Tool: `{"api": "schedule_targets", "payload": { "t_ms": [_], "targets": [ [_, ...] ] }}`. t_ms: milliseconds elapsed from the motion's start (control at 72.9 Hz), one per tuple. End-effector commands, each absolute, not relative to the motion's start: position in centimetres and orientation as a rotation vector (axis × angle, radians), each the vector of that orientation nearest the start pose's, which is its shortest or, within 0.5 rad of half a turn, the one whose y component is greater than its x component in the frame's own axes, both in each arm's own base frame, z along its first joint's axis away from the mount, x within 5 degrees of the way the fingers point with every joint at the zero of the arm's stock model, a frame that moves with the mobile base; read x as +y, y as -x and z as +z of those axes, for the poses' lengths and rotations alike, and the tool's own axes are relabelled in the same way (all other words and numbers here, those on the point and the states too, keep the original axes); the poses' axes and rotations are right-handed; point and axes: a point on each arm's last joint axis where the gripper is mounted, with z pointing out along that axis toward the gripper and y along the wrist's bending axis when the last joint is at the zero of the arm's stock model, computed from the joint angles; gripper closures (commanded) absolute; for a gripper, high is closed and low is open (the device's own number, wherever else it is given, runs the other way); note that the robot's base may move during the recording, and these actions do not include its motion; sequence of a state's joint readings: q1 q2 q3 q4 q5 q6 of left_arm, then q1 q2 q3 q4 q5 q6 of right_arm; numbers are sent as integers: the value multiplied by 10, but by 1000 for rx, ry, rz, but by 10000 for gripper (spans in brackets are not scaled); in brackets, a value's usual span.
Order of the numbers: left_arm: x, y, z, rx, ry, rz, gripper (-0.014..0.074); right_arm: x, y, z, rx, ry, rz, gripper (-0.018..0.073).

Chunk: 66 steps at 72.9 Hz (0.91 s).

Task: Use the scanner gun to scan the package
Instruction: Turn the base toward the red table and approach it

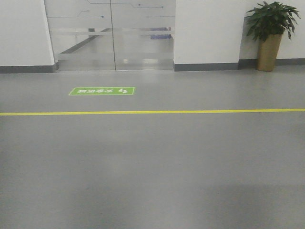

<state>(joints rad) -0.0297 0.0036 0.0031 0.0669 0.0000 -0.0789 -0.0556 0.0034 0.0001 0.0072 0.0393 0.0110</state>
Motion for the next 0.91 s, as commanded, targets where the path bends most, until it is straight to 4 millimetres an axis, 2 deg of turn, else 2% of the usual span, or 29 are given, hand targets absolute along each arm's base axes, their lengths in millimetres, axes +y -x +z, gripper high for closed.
{"api": "schedule_targets", "payload": {
  "t_ms": [0, 892],
  "targets": [
    [-2, -56, 215, 1462, -17, -38, 708, -3, -56, 211, 1504, -48, -35, 727],
    [-2, -56, 215, 1462, -17, -38, 708, -3, -56, 211, 1504, -48, -35, 727]
  ]
}}
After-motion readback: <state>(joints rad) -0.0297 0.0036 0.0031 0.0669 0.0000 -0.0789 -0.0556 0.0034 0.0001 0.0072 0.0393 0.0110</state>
